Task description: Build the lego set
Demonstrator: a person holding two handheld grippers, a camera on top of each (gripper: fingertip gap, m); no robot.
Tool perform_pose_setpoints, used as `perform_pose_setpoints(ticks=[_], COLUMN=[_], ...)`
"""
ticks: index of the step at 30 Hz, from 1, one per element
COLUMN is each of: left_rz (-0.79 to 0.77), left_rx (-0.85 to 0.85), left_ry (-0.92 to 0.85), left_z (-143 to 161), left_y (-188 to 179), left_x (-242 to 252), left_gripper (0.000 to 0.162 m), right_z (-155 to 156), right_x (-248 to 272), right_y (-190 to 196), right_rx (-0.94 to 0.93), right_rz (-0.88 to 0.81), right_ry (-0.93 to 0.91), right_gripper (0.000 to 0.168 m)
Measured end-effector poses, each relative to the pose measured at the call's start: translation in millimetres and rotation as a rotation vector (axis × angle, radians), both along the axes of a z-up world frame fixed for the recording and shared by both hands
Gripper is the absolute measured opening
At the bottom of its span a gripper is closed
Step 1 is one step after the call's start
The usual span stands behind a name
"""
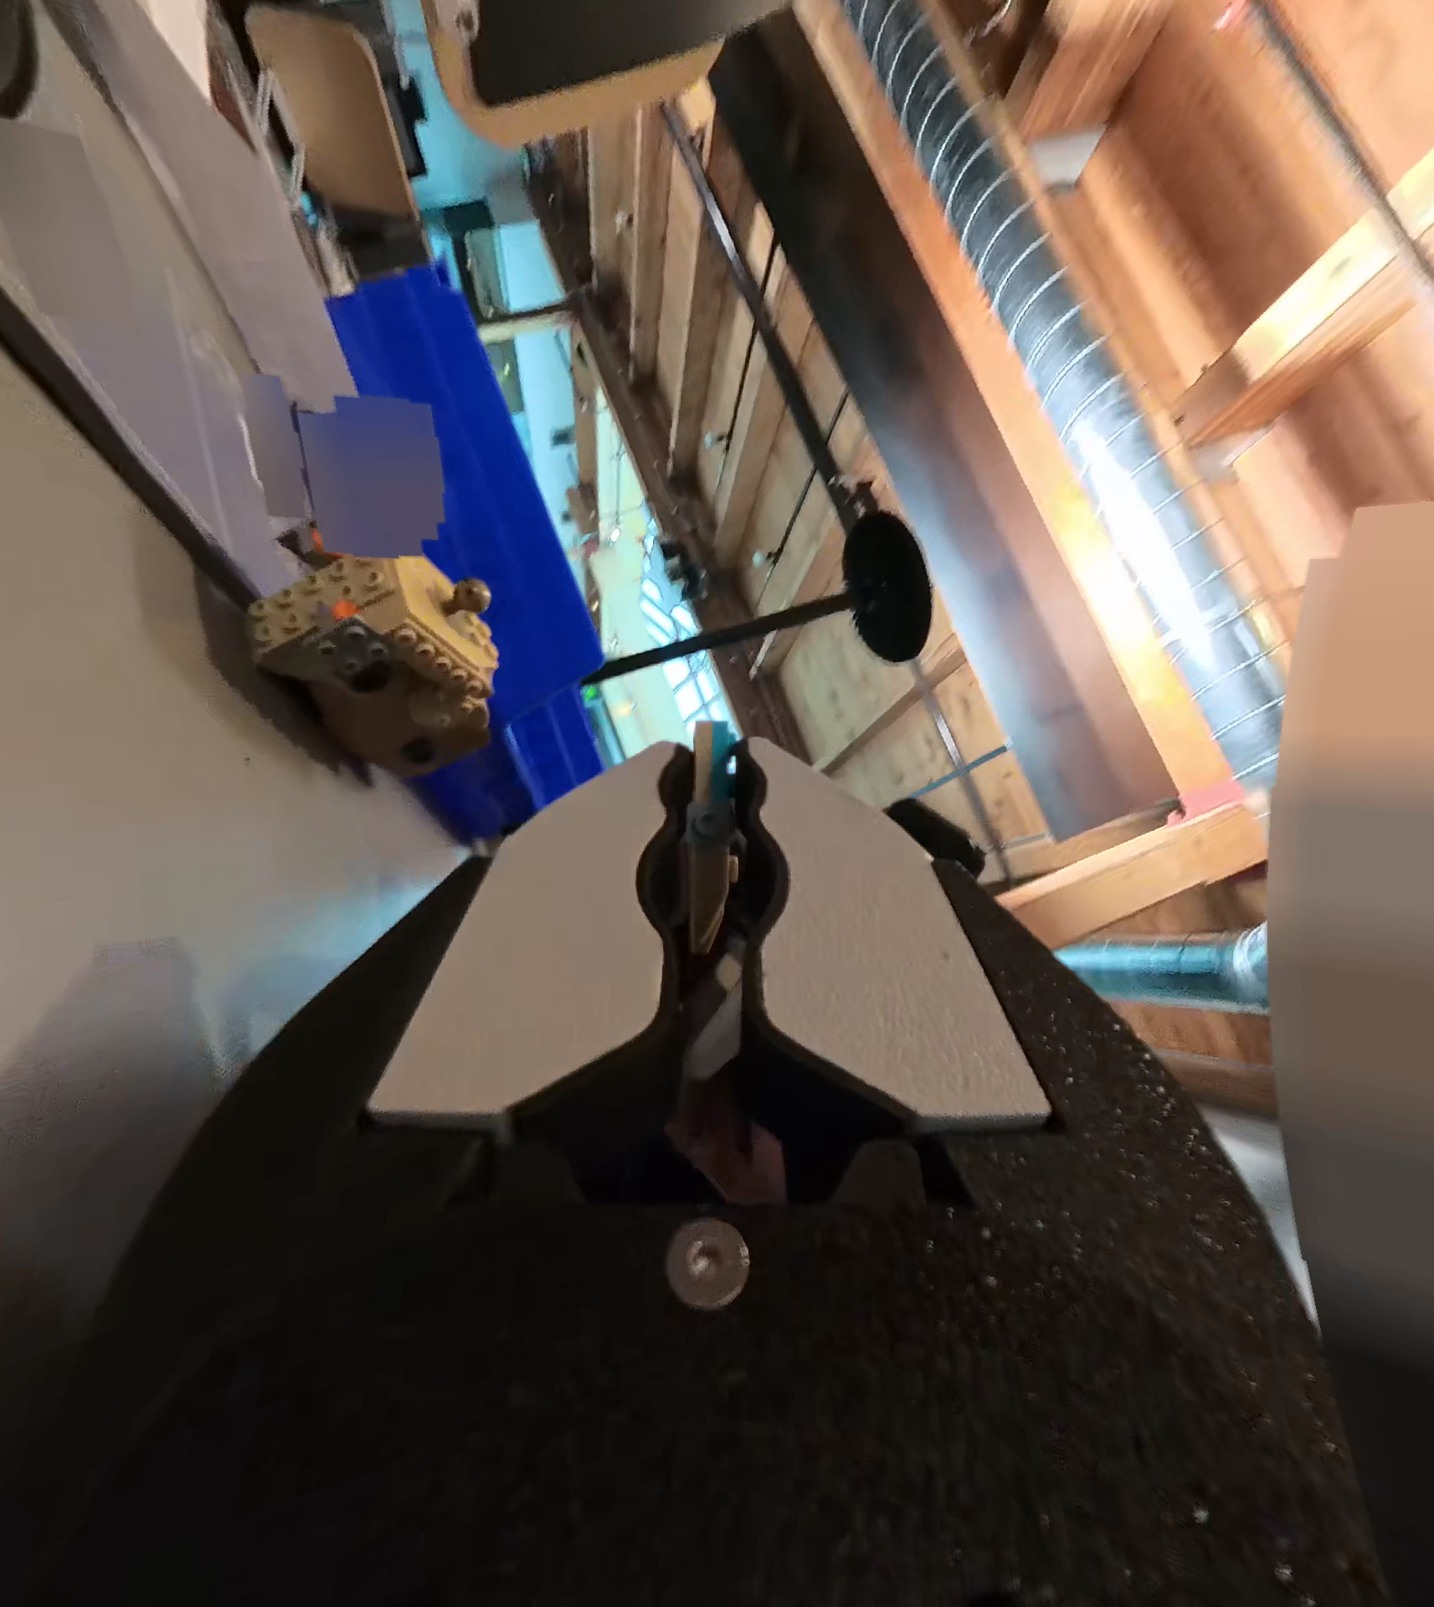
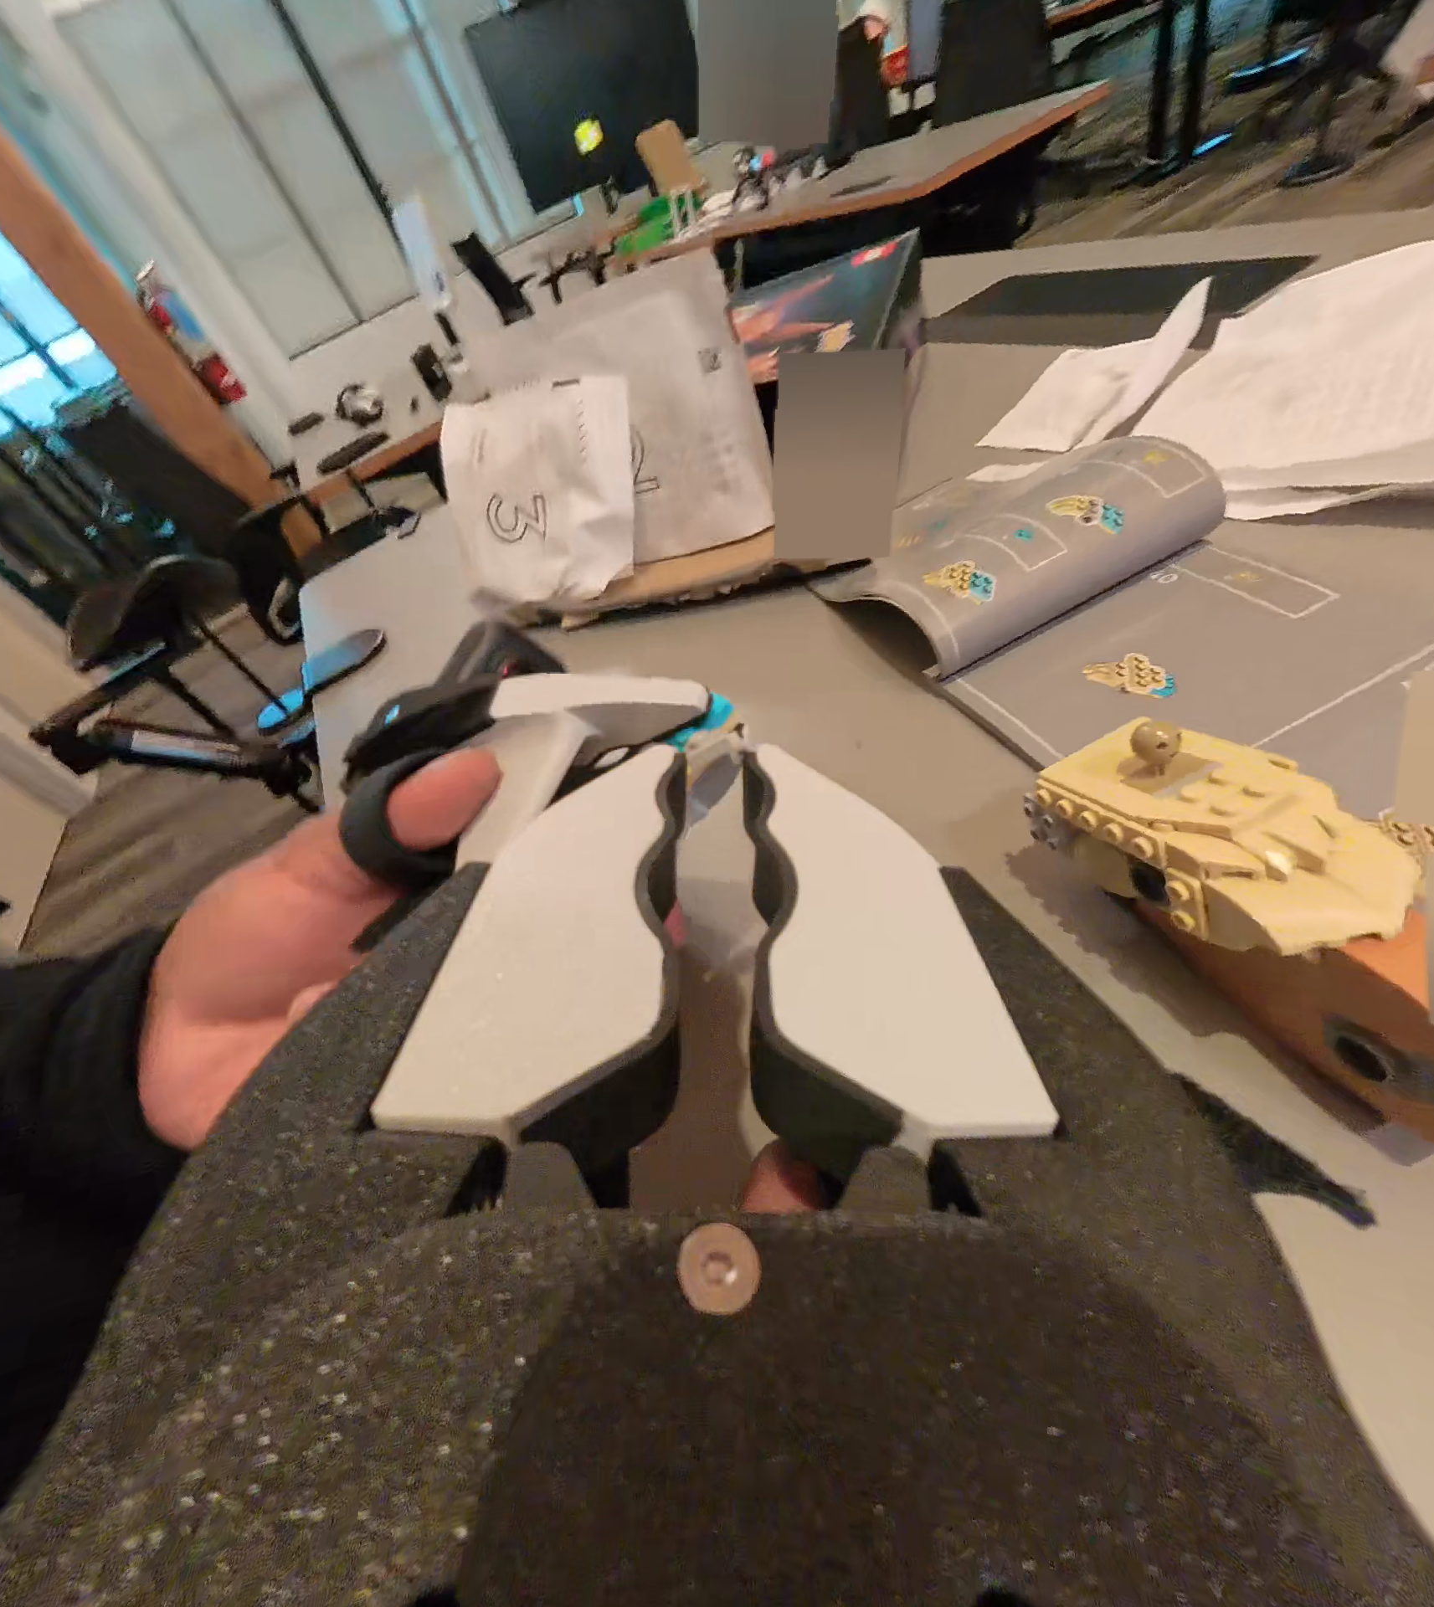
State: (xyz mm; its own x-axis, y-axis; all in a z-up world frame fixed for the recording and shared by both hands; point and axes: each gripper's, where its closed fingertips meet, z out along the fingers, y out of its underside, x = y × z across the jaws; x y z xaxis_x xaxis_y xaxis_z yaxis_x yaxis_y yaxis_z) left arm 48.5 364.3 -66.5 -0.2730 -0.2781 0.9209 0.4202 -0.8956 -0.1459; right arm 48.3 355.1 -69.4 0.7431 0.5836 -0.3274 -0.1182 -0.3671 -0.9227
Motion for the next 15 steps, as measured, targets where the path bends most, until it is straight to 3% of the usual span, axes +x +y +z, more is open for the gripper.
perform_pose_setpoints(ticks=[8, 15], left_rz=[0.233, 0.252], left_rx=[0.031, 0.063], left_ry=[-0.129, -0.165], left_z=[11.6, 16.8], left_y=[6.2, -0.3], left_x=[-16.9, -15.6], left_gripper=[0.008, 0.008], right_z=[8.9, 8.9], right_x=[-7.5, -19.2], right_y=[0.6, -1.6], right_rx=[-0.009, -0.013], right_rz=[-0.097, -0.078], right_ry=[0.056, 0.036], right_gripper=[0.012, 0.012])
